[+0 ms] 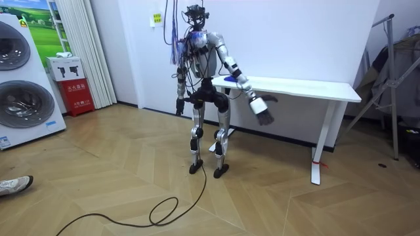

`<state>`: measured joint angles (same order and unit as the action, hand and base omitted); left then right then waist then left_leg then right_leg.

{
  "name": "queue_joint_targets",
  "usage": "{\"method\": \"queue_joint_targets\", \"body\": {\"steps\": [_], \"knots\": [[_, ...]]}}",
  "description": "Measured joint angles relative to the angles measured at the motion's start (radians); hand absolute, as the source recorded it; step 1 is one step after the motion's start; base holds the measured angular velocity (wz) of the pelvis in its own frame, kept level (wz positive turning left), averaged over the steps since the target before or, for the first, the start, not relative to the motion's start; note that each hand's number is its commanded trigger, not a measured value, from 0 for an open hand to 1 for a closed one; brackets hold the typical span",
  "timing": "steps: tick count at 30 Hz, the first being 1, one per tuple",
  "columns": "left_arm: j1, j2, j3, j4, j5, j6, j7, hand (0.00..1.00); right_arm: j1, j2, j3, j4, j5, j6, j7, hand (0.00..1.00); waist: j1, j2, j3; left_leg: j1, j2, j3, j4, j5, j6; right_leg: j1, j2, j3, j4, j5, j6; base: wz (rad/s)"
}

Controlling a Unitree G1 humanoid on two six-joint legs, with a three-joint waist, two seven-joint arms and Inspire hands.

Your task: Wipe table

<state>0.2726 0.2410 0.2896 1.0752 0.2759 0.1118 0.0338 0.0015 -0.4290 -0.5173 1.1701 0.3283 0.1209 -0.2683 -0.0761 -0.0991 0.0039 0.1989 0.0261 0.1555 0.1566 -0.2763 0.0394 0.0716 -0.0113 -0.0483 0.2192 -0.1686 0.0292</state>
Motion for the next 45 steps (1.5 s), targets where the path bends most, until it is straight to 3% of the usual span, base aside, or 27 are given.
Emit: {"method": "queue_joint_targets", "body": {"steps": [4,7,11,15,17,20,24,29,32,36,43,45], "knots": [[0.001,0.002,-0.024,-0.013,0.000,-0.002,-0.001,0.00,-0.036,-0.004,0.046,-0.239,-0.140,-0.008,-0.073,0.00,0.013,0.007,-0.0015,-0.019,-0.004,0.009,0.008,0.000,0.000,-0.021,0.002,0.000,0.002,0.000,0.000,-0.04],[0.006,-0.001,-0.063,-0.030,0.002,-0.002,0.001,0.00,-0.070,-0.004,0.115,-0.428,-0.283,-0.023,-0.122,0.00,0.027,0.022,0.0037,-0.028,-0.003,0.011,0.013,0.000,0.000,-0.026,0.002,-0.001,-0.001,0.001,-0.001,-0.05],[-0.012,-0.010,-0.100,-0.045,0.002,-0.008,0.004,0.00,-0.089,0.003,0.231,-0.715,-0.542,-0.036,-0.143,0.00,0.062,0.041,-0.0049,-0.029,-0.002,0.007,0.012,0.004,-0.006,-0.035,0.001,-0.011,0.003,0.001,-0.001,0.00],[-0.016,-0.009,-0.170,-0.048,0.000,-0.013,0.006,0.00,-0.152,0.009,0.344,-0.918,-0.722,-0.068,-0.176,0.00,0.112,0.042,0.0016,-0.016,0.003,0.002,0.010,0.006,-0.009,-0.022,0.002,-0.038,-0.001,0.001,-0.002,0.02],[-0.018,-0.017,-0.177,-0.049,0.001,-0.014,0.003,0.00,-0.171,0.014,0.393,-0.986,-0.799,-0.078,-0.176,0.00,0.140,0.038,0.0011,-0.018,0.010,-0.016,0.011,0.006,-0.009,-0.019,0.002,-0.053,-0.002,0.001,-0.002,0.18],[-0.022,-0.023,-0.207,-0.050,0.001,-0.019,-0.002,0.00,-0.225,0.020,0.463,-1.040,-0.902,-0.102,-0.175,0.00,0.161,0.032,0.0021,-0.033,0.008,-0.032,0.011,0.006,-0.009,-0.018,-0.004,-0.092,-0.003,0.001,-0.002,0.22],[-0.024,-0.022,-0.255,-0.052,0.000,-0.016,-0.007,0.00,-0.278,0.025,0.592,-1.067,-1.004,-0.109,-0.127,0.00,0.200,0.029,0.0014,-0.039,0.001,-0.056,0.012,0.006,-0.009,-0.013,-0.005,-0.102,-0.018,0.002,-0.003,0.14],[-0.025,-0.022,-0.261,-0.053,0.002,-0.014,-0.017,0.00,-0.279,0.040,0.687,-1.080,-1.144,-0.107,-0.061,0.00,0.237,0.027,-0.0001,-0.040,0.006,-0.078,0.011,0.006,-0.009,0.003,-0.008,-0.130,-0.035,0.002,-0.003,0.15],[-0.027,-0.020,-0.264,-0.063,0.001,-0.015,-0.019,0.00,-0.279,0.041,0.756,-1.071,-1.189,-0.104,-0.033,0.00,0.250,0.033,0.0082,-0.039,0.002,-0.090,0.010,0.006,-0.009,0.012,-0.007,-0.141,-0.036,0.002,-0.003,0.10],[-0.043,-0.016,-0.264,-0.069,0.004,-0.013,-0.026,0.00,-0.278,0.045,0.832,-1.002,-1.248,-0.095,0.035,0.00,0.274,0.017,0.0101,-0.052,0.004,-0.103,0.010,0.006,-0.009,0.011,-0.007,-0.147,-0.062,0.002,-0.004,0.05],[-0.051,-0.016,-0.275,-0.088,0.043,-0.008,-0.043,0.00,-0.265,0.055,0.925,-0.900,-1.263,-0.067,0.124,0.00,0.273,0.022,0.0107,-0.044,-0.002,-0.133,0.012,0.006,-0.009,0.026,-0.005,-0.145,-0.069,0.002,-0.004,0.03],[-0.046,-0.016,-0.274,-0.106,0.043,-0.009,-0.045,0.00,-0.217,0.055,0.925,-0.891,-1.267,-0.067,0.130,0.00,0.264,0.027,0.0107,-0.031,-0.002,-0.133,0.015,0.006,-0.009,0.044,-0.006,-0.143,-0.069,0.002,-0.004,0.12]]}}
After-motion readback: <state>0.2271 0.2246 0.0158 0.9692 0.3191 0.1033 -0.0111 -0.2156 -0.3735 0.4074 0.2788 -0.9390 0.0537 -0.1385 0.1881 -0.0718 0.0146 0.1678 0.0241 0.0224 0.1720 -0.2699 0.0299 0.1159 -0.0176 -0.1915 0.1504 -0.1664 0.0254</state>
